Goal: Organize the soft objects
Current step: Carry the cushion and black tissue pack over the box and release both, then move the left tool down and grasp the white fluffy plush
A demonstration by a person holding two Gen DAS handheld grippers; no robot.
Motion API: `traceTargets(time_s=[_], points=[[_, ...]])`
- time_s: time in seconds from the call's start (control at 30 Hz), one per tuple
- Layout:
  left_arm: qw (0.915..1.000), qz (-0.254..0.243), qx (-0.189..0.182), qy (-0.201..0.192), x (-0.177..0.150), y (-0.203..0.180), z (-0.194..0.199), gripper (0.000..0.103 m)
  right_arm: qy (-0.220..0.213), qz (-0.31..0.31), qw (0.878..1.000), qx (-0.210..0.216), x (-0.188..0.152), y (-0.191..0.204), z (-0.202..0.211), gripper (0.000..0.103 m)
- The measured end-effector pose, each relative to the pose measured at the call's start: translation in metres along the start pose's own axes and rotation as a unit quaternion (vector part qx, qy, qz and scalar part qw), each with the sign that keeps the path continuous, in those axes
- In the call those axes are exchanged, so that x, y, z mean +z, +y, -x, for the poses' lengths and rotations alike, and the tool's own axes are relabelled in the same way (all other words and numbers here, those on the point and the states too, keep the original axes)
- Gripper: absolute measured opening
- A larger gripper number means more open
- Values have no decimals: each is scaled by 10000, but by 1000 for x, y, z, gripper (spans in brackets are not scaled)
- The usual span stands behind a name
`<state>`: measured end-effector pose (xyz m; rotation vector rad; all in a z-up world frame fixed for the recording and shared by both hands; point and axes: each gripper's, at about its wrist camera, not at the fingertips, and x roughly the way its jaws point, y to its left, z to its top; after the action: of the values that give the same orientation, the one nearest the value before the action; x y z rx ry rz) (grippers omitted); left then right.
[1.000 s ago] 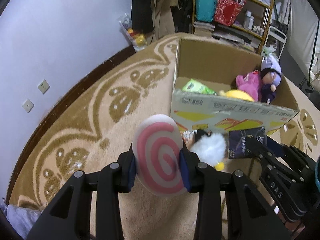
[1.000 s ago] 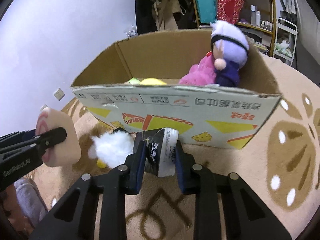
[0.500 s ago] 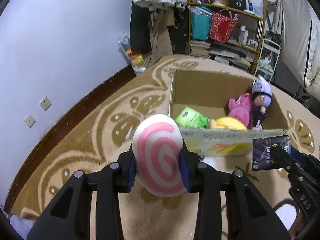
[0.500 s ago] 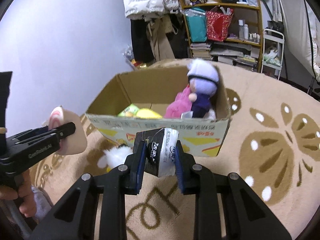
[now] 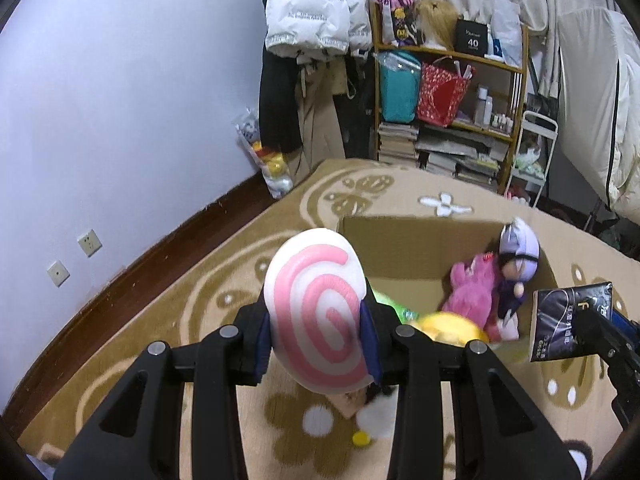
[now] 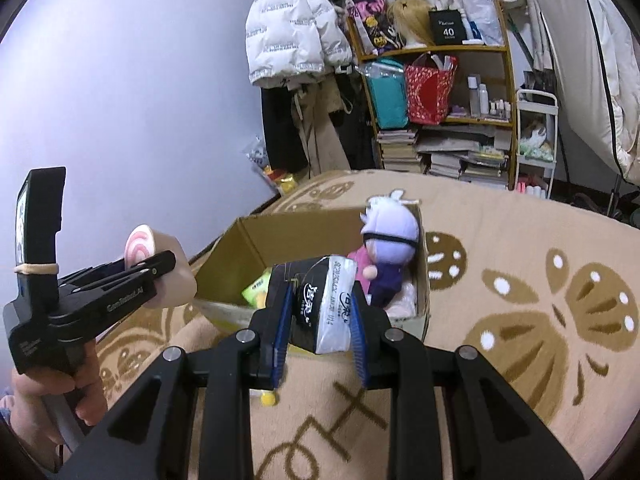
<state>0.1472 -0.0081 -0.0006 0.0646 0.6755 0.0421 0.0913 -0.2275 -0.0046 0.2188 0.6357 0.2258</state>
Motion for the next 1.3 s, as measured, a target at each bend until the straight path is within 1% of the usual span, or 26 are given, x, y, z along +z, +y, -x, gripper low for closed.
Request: traceTargets(time_s=[0.17,0.3,0.4,0.5,0.6,0.67,0.73,0.8,0.93,0.97,1.07,1.1,1.17,1.2,1.23,1.27,1.3], points=[[9998,-117,-67,-117,11,-6,-7,36,-118,-100,9999,0,7,-3,-5,29],[9996,-146,-214,-82,10,-11,-14,37,-136,-138,9998,-3,8,-3,-9,29],[9996,-136,-253,-47,9,-15,-18,37,-128,-174,9998,20,8,-5,-11,29],[9990,-72,-446,-59,6,-17,-20,37,-80,-261,9996,39,8,-10,-19,29],[9988,-152,-471,-58,4,-20,-22,38,-20,-295,9996,29,6,-14,-26,29],[9981,-183,-596,25,2,-23,-26,40,4,-354,9994,56,5,-17,-29,30],[9972,-161,-723,132,-2,-25,-30,44,9,-395,9992,73,4,-20,-32,30],[9973,-182,-694,153,-5,-27,-32,46,42,-395,9992,56,4,-23,-36,30],[9979,-221,-606,72,-6,-29,-29,56,148,-419,9990,69,2,-25,-44,33],[9981,-217,-576,62,-6,-28,-29,57,183,-428,9989,85,1,-26,-46,33],[9983,-172,-552,117,-8,-26,-30,62,199,-426,9988,96,1,-26,-47,34],[9982,-134,-564,144,-8,-25,-31,65,209,-420,9989,88,1,-26,-47,36],[9980,-41,-601,171,-8,-22,-30,71,209,-426,9989,51,0,-26,-47,47],[9981,-20,-603,158,-8,-21,-29,76,222,-434,9988,38,-1,-27,-48,56],[9982,-12,-580,140,-8,-20,-28,81,232,-453,9987,40,-2,-28,-48,59],[9986,-24,-528,90,-9,-19,-25,83,225,-494,9985,49,-3,-29,-47,61],[9989,-57,-456,39,-9,-19,-22,85,217,-514,9984,50,-3,-30,-46,65]])
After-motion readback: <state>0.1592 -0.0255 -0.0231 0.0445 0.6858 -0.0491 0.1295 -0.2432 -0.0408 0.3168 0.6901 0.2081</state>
